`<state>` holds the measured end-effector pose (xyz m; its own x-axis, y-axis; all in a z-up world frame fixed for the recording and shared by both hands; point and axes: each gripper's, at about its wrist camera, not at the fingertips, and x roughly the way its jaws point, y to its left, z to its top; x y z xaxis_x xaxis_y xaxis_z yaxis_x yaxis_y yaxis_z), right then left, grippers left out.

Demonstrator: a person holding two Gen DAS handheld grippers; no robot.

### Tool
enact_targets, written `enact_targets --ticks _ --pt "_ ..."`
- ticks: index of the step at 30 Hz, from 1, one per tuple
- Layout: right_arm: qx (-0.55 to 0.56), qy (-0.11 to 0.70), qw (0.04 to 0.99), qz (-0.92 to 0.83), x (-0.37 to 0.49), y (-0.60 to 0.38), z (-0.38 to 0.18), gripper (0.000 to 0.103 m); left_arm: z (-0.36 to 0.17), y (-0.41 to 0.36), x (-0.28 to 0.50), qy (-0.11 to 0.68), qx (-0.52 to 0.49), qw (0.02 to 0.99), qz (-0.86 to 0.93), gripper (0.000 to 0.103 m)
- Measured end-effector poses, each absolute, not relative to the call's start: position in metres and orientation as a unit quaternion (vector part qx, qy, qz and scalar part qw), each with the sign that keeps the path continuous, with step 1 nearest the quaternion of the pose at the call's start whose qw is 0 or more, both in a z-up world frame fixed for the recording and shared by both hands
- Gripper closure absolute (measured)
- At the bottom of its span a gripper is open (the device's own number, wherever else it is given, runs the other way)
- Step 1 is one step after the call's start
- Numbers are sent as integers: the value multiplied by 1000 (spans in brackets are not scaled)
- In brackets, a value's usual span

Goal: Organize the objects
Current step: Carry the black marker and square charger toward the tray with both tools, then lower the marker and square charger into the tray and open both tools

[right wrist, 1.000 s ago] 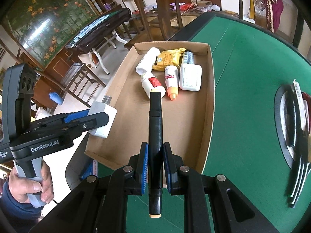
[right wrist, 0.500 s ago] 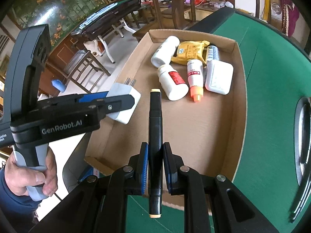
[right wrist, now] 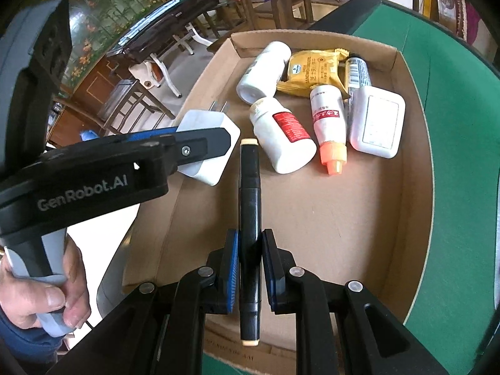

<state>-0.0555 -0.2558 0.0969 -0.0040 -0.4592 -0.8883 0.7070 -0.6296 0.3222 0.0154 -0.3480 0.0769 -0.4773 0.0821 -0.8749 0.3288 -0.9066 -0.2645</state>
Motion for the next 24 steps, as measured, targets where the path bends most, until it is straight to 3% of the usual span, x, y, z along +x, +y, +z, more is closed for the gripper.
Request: enact_targets --ticks 24 --pt "578 68 400 -708 -80 -268 91 85 62 -364 -38 197 533 88 -818 57"
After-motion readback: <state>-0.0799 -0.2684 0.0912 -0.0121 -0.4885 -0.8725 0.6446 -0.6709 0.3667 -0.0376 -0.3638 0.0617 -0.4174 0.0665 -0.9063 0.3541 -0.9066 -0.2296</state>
